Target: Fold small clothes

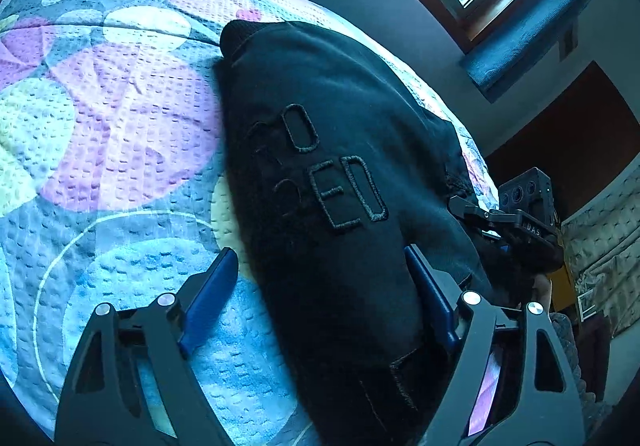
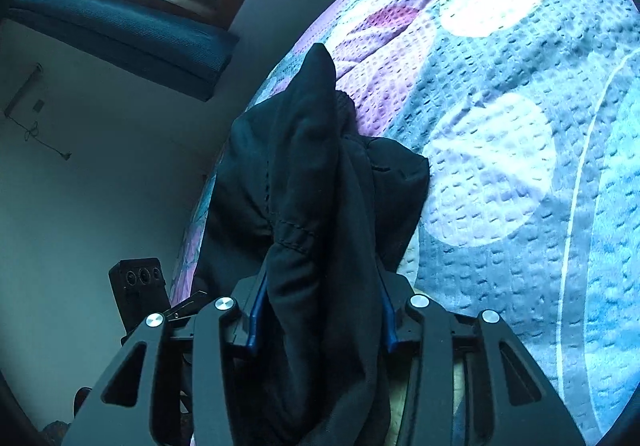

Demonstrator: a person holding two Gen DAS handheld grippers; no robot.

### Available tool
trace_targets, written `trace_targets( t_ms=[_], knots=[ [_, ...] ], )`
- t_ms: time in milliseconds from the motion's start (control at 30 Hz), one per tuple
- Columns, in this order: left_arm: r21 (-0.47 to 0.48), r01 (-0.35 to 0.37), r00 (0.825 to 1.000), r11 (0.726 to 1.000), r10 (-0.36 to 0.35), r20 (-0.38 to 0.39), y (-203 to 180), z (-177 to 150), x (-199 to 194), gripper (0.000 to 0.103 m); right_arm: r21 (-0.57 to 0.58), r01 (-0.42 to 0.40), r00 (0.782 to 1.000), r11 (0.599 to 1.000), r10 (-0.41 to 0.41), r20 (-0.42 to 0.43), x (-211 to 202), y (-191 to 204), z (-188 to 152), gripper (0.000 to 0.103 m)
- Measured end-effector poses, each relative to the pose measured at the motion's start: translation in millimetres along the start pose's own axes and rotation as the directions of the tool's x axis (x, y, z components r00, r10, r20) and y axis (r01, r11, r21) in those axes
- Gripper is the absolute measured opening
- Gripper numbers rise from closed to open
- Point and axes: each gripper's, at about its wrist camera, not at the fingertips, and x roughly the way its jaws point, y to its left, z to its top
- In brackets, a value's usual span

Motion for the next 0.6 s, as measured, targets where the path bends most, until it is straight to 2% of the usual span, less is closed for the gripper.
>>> trace_targets(
  t_ms=[100,200,333,500,600],
  knots=[
    [0.019,0.011,1.0,1.0,-0.011,0.015,-6,3,-14,0.084,0.005,-0.044,0.999,0.999,0.044,-0.018,-20,-8,-6,0.059],
    [0.038,0.018,0.999,0.999,-0.019,0.043,-6,10,-23,0.089,0.013,-0.063,0.998,0.998,0.063,0.02,-39,-14,3,0.068],
    [0.028,0.001,1.0,1.0,-0.001,0.015,3,35,-5,0.089,0.044,-0.053,0.998,0.998,0.052,0.018,-33,-24,22,0.068],
    [-0.052,0.062,0.998,0.997,-0.064,-0.028,24,62,24,0.091,0.011,-0.04,0.999,0.999,0.04,-0.019,-8,-20,51,0.071],
    [-0.046,0.069,0.997,0.997,-0.07,-0.03,25,74,35,0.094,0.013,-0.063,0.997,0.998,0.063,-0.036,9,-20,67,0.072]
  ],
)
